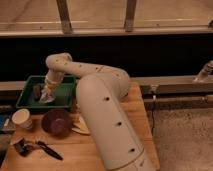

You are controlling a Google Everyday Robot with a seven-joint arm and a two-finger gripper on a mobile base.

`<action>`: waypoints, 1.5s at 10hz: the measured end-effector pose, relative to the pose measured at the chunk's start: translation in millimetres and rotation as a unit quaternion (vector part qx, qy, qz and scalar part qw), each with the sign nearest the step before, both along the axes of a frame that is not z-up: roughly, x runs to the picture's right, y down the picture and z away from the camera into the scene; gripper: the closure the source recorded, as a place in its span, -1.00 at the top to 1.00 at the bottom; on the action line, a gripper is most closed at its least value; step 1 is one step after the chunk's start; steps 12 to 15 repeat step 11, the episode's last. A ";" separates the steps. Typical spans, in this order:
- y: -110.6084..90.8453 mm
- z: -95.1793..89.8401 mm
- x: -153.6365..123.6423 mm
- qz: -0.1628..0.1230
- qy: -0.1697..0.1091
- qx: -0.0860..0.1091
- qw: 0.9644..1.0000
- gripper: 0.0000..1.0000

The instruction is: Wipe tray with towel

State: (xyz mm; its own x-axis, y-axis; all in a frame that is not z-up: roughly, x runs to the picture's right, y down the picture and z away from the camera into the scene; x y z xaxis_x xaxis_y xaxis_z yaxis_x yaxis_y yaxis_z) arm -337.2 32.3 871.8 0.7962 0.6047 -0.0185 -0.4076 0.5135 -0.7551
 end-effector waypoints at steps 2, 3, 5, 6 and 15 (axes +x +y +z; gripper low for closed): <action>21.9 -15.3 19.0 -0.012 0.020 -0.013 1.000 -1.00; 25.9 -16.8 32.1 -0.009 0.035 -0.017 0.999 -1.00; 20.1 -6.3 49.6 0.000 0.065 -0.021 0.998 -1.00; 13.2 2.4 55.8 0.004 0.075 -0.022 0.997 -1.00; -43.3 55.3 75.9 0.037 0.116 -0.008 0.993 -1.00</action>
